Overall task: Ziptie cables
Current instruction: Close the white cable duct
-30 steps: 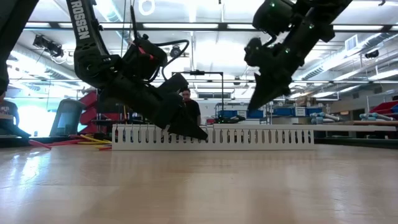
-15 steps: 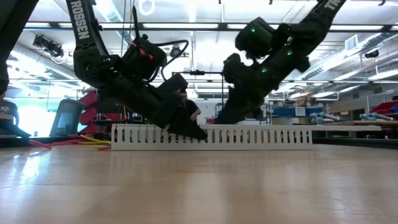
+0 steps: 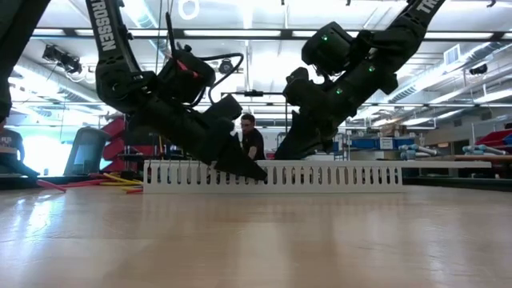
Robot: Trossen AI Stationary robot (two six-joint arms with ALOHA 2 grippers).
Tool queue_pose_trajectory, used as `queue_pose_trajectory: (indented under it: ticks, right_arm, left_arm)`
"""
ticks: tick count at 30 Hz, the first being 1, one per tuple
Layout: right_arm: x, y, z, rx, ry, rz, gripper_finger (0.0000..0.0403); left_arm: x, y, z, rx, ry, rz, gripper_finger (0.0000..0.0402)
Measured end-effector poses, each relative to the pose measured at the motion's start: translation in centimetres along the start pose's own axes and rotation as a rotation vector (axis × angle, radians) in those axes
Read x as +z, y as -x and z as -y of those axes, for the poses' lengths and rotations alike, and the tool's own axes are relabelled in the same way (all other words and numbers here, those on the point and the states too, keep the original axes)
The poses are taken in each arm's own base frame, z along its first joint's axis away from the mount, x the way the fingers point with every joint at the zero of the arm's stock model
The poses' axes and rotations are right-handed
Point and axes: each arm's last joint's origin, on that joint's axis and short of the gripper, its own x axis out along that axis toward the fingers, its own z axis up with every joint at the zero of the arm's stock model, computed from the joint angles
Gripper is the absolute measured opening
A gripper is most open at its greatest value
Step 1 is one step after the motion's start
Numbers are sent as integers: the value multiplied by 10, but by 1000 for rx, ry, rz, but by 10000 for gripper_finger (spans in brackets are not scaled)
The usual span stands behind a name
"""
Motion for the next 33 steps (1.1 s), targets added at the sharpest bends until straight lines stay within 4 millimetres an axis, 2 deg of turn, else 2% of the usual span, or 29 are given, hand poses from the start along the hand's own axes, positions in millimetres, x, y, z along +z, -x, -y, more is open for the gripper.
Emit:
queue_pose_trajectory:
  ticks: [7, 12, 16, 22, 27, 33]
  right_arm:
    - [0, 0, 0, -2, 1, -3, 0]
    - [0, 0, 0, -4, -3, -5, 0]
    - [0, 0, 1, -5, -7, -4, 0]
    - [0, 0, 1, -2, -8, 3, 0]
    - [1, 0, 1, 0, -10, 8, 0]
    - [1, 0, 0, 16, -11, 4, 0]
  left_arm:
    - [6, 13, 1, 2, -3, -8, 312]
    - [-6, 28, -1, 32, 26, -26, 304]
    - [-14, 37, -1, 26, 78, 31, 300]
    - [-19, 40, 0, 27, 61, 22, 299]
    - [-17, 39, 0, 28, -9, 37, 299]
    - [-16, 39, 0, 47, -13, 49, 297]
